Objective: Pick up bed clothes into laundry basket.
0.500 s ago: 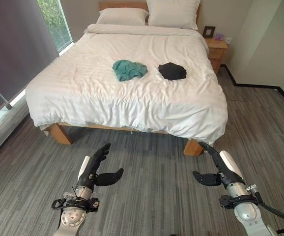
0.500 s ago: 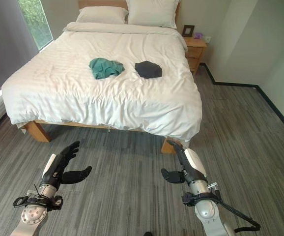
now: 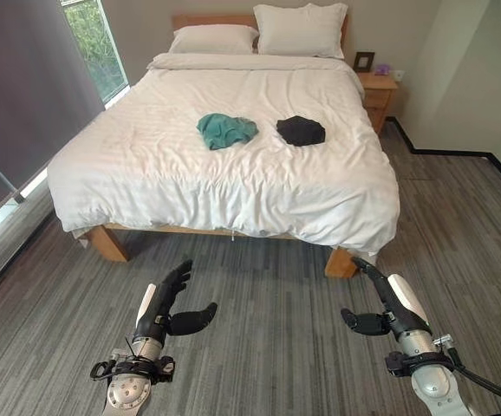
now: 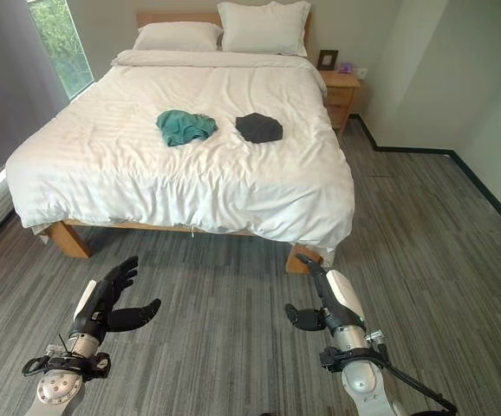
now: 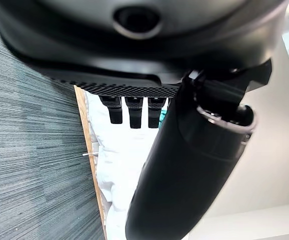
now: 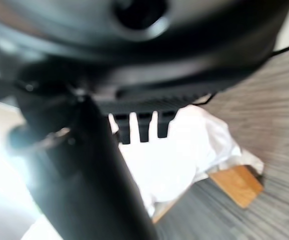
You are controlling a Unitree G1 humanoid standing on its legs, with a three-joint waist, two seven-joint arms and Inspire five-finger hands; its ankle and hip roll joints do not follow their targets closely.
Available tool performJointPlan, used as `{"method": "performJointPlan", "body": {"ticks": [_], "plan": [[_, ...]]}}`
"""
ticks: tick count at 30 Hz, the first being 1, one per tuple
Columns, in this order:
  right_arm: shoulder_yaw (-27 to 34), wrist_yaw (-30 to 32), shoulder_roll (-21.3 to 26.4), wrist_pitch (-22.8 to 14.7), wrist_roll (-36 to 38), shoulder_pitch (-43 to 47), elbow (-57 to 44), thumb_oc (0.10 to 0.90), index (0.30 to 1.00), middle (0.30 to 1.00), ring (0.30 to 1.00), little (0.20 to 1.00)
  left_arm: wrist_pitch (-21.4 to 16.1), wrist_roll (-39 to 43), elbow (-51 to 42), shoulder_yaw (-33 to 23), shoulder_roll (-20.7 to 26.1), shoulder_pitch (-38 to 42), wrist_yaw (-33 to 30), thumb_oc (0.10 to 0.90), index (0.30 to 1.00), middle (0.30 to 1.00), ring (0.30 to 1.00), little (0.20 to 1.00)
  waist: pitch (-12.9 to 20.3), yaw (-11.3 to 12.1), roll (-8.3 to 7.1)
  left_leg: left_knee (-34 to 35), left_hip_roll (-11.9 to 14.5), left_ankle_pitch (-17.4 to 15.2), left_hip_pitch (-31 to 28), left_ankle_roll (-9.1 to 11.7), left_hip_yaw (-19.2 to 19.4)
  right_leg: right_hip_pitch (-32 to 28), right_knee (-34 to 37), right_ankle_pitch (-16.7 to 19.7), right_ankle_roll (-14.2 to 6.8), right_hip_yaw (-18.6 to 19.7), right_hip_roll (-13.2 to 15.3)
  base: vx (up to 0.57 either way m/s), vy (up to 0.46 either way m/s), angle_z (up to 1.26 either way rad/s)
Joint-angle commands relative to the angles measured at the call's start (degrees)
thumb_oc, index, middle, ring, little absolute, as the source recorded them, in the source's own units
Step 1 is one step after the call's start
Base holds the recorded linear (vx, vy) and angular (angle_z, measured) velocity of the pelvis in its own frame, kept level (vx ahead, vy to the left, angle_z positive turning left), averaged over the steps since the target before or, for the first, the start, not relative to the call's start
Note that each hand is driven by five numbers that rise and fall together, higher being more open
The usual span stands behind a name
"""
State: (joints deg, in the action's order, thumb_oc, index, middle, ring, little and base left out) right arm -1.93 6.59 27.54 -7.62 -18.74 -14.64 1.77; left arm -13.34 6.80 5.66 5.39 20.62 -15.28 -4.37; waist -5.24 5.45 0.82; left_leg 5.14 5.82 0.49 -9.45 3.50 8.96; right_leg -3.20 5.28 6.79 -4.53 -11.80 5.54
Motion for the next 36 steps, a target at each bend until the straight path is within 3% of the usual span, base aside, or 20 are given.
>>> {"method": "performJointPlan", "body": {"ticks": [1, 6, 13, 14, 15, 16, 18, 19, 20, 22, 24, 25, 26, 27, 28, 30, 31, 32, 33, 36], "plan": [[2.9, 3.4, 0.1, -2.7, 1.4, 5.1, -3.6, 0.8, 0.9, 0.9, 0.9, 0.9, -4.1, 1.5, -6.6, -3.1, 3.0, 4.1, -1.2, 0.8, 0.9, 0.9, 0.9, 0.9, 1.6, 0.0, -2.39, -0.6, -3.4, -0.3, 2.5, -1.4, -1.9, -5.2, -2.6, -4.2, -6.9, -1.3, 4.5, 0.03, 0.052, 0.01], [3.0, 4.0, -1.0, -2.6, 1.2, 5.5, -3.0, 0.8, 0.9, 0.9, 0.9, 0.9, -4.0, 1.3, -7.2, -3.1, 4.1, 5.3, -2.2, 0.8, 0.9, 0.9, 0.9, 0.9, 0.0, -0.3, -2.89, -1.0, -4.1, -1.3, 2.6, -2.9, -1.8, 0.3, -13.5, -3.0, -8.4, -0.3, 5.8, 0.01, 0.043, -0.02], [3.0, 4.0, -1.0, -2.6, 1.2, 5.5, -3.0, 0.8, 0.9, 0.9, 0.9, 0.9, -4.0, 1.4, -7.2, -3.0, 4.2, 5.3, -2.2, 0.8, 0.9, 0.9, 0.9, 0.9, 0.1, -0.2, -2.91, -1.0, -4.1, -1.3, 2.7, -2.9, -1.8, 0.4, -13.6, -3.1, -8.4, -0.2, 5.8, 0.07, 0.048, -0.04], [2.6, 4.3, -2.8, -2.0, 2.6, 5.4, -3.8, 0.8, 0.9, 0.9, 0.9, 0.9, -3.5, -0.9, -7.8, -3.4, 4.5, 6.0, -6.0, 0.8, 0.9, 0.9, 0.9, 0.9, -4.0, -4.2, -0.92, -0.1, -4.2, -4.9, -3.5, -3.9, -2.7, 14.4, -23.8, 1.2, -8.9, -1.9, 3.6, 0.78, 0.263, -0.08], [2.6, 4.4, -2.9, -2.0, 3.0, 5.3, -4.3, 0.8, 0.9, 0.9, 0.9, 0.9, -3.2, -1.9, -7.3, -3.5, 4.1, 6.2, -6.2, 0.8, 0.9, 0.9, 0.9, 0.9, -3.7, -5.2, -1.96, -0.1, -4.9, -7.2, -4.6, -3.1, -3.6, 16.3, -15.4, 0.7, -7.8, -5.0, 3.3, 0.92, 0.236, -0.22], [2.8, 4.6, -2.8, -1.9, 3.1, 5.1, -4.5, 0.8, 0.9, 0.9, 0.9, 0.9, -3.1, -2.3, -7.1, -3.5, 4.2, 6.2, -6.2, 0.8, 0.9, 0.9, 0.9, 0.9, -3.6, -5.7, -2.44, -0.1, -5.2, -8.0, -5.5, -2.7, -4.2, 17.5, -11.4, 1.7, -7.8, -6.2, 3.4, 0.6, -0.101, 0.19], [3.2, 5.3, -2.8, -1.8, 3.2, 4.9, -4.9, 0.8, 0.9, 0.9, 0.9, 0.9, -3.1, -3.0, -6.7, -3.8, 4.6, 6.7, -6.3, 0.8, 0.9, 0.9, 0.9, 0.9, -3.6, -7.1, -2.24, -0.1, -4.3, -9.6, -7.1, -1.5, -5.6, 19.3, -4.4, 4.9, -8.7, -8.2, 3.6, 0.4, -0.067, 0.59], [3.2, 5.3, -2.8, -1.7, 3.2, 4.9, -5.0, 0.8, 0.9, 0.9, 0.9, 0.9, -3.1, -3.1, -6.7, -3.8, 4.6, 6.7, -6.3, 0.8, 0.9, 0.9, 0.9, 0.9, -3.5, -7.4, -1.96, -0.1, -3.9, -9.8, -7.0, -1.4, -5.8, 18.8, -3.5, 5.3, -8.7, -8.6, 3.3, 0.54, -0.091, 0.55], [3.3, 5.6, -3.0, -1.7, 2.7, 4.2, -5.4, 0.8, 0.9, 0.9, 0.9, 0.9, -3.0, -4.5, -6.1, -4.0, 4.7, 7.5, -7.2, 0.8, 0.9, 0.9, 0.9, 0.9, -3.4, -8.5, -1.79, -0.1, -3.3, -11.9, -9.4, -0.9, -7.2, 21.2, -2.1, 6.7, -9.4, -7.4, 4.1, 0.62, -0.107, 0.56], [3.1, 4.7, -3.0, -1.3, 2.6, 2.8, -5.6, 0.8, 0.9, 0.9, 0.9, 0.9, -3.2, -5.4, -5.8, -3.6, 4.7, 7.6, -6.9, 0.8, 0.9, 0.9, 0.9, 0.9, -2.5, -9.2, -1.59, -0.1, -2.4, -13.1, -11.8, -0.5, -8.4, 20.6, -2.0, 6.9, -8.3, -5.6, 3.5, 0.68, -0.119, 0.61], [3.1, 4.4, -2.3, -1.4, 2.5, 1.8, -5.1, 0.8, 0.9, 0.9, 0.9, 0.9, -3.2, -6.2, -5.7, -2.9, 4.2, 7.5, -7.2, 0.8, 0.9, 0.9, 0.9, 0.9, -1.7, -9.6, -0.58, -4.0, -0.7, -9.8, -12.9, 0.6, -9.1, 19.2, -2.9, 7.3, -6.9, -5.2, 2.2, 0.46, -0.107, 0.88], [3.1, 4.4, -2.2, -1.5, 2.6, 1.8, -5.1, 0.8, 0.9, 0.9, 0.9, 0.9, -3.2, -6.2, -5.7, -2.9, 4.1, 7.5, -7.2, 0.8, 0.9, 0.9, 0.9, 0.9, -1.8, -9.8, -0.41, -4.6, -0.5, -10.1, -12.6, 0.8, -9.3, 19.1, -2.9, 7.2, -6.8, -5.5, 2.1, 0.29, -0.109, 0.53], [3.1, 4.3, -1.7, -1.5, 2.6, 1.8, -4.9, 0.8, 0.9, 0.9, 0.9, 0.9, -3.2, -6.1, -5.5, -2.5, 4.0, 7.7, -7.1, 0.8, 0.9, 0.9, 0.9, 0.9, -1.9, -9.4, 0.36, -10.5, 0.4, -7.3, -11.0, 2.2, -8.0, 17.0, -2.3, 6.7, -6.0, -6.1, 1.0, 0.34, -0.27, 0.44], [3.3, 4.8, -0.2, -1.9, 3.4, 2.6, -5.1, 0.8, 0.9, 0.9, 0.9, 0.9, -3.1, -5.4, -5.9, -1.7, 4.2, 8.8, -6.9, 0.8, 0.9, 0.9, 0.9, 0.9, -3.4, -8.1, -0.45, -29.1, 1.1, 2.8, -2.1, 5.0, -8.2, 11.9, -1.4, 4.4, -2.9, -6.6, -0.2, 0.43, -0.383, 0.39], [3.6, 5.3, 0.1, -2.1, 4.3, 3.3, -5.3, 0.8, 0.9, 0.9, 0.9, 0.9, -3.2, -4.9, -6.2, -1.6, 4.5, 9.2, -6.8, 0.8, 0.9, 0.9, 0.9, 0.9, -4.1, -7.6, -1.57, -36.4, 0.9, 5.8, 2.0, 5.5, -7.7, 10.2, -1.0, 3.0, -1.5, -7.3, 0.3, 0.4, -0.416, 0.43], [3.6, 5.8, 0.7, -2.2, 4.7, 4.7, -5.2, 0.8, 0.9, 0.9, 0.9, 0.9, -3.5, -4.2, -6.6, -1.3, 4.5, 9.5, -6.9, 0.8, 0.9, 0.9, 0.9, 0.9, -5.5, -5.6, -3.25, -45.1, 0.3, 4.6, 8.1, 4.3, -6.7, 7.0, -0.5, 0.6, -0.2, -5.4, 0.1, 0.24, -0.212, -0.16], [3.6, 5.8, 0.7, -2.2, 4.7, 4.8, -5.1, 0.8, 0.9, 0.9, 0.9, 0.9, -3.4, -4.2, -6.6, -1.3, 4.5, 9.6, -6.9, 0.8, 0.9, 0.9, 0.9, 0.9, -5.5, -5.7, -3.71, -45.1, -0.2, 5.0, 8.5, 4.1, -6.7, 7.3, -0.5, 0.9, -0.3, -5.4, 0.6, 0.34, -0.094, -1.04], [3.2, 5.9, 1.2, -1.9, 5.0, 6.4, -4.6, 0.8, 0.9, 0.9, 0.9, 0.9, -3.3, -3.8, -6.7, -1.2, 4.2, 9.7, -7.3, 0.8, 0.9, 0.9, 0.9, 0.9, -6.7, -3.5, -4.55, -46.6, -2.4, 0.7, 14.8, 2.8, -5.5, 4.8, -0.3, -0.8, -0.3, -3.0, 0.8, 0.38, 0.005, -0.96], [3.0, 5.7, 1.5, -2.0, 5.0, 6.6, -4.6, 0.8, 0.9, 0.9, 0.9, 0.9, -3.5, -3.7, -7.1, -1.3, 4.0, 9.4, -7.4, 0.8, 0.9, 0.9, 0.9, 0.9, -6.8, -2.6, -4.25, -44.2, -2.8, -0.4, 17.2, 2.6, -5.5, 3.5, -0.3, -1.9, -0.7, -2.0, 0.4, 0.39, 0.004, -0.81], [3.1, 5.6, 1.5, -2.0, 5.0, 6.6, -4.6, 0.8, 0.9, 0.9, 0.9, 0.9, -3.5, -3.7, -7.2, -1.2, 4.0, 9.4, -7.4, 0.8, 0.9, 0.9, 0.9, 0.9, -6.6, -2.5, -4.71, -43.6, -3.2, 0.2, 17.3, 2.4, -5.2, 3.9, -0.3, -1.7, -0.8, -1.9, 0.9, 0.04, 0.011, -0.56]]}}
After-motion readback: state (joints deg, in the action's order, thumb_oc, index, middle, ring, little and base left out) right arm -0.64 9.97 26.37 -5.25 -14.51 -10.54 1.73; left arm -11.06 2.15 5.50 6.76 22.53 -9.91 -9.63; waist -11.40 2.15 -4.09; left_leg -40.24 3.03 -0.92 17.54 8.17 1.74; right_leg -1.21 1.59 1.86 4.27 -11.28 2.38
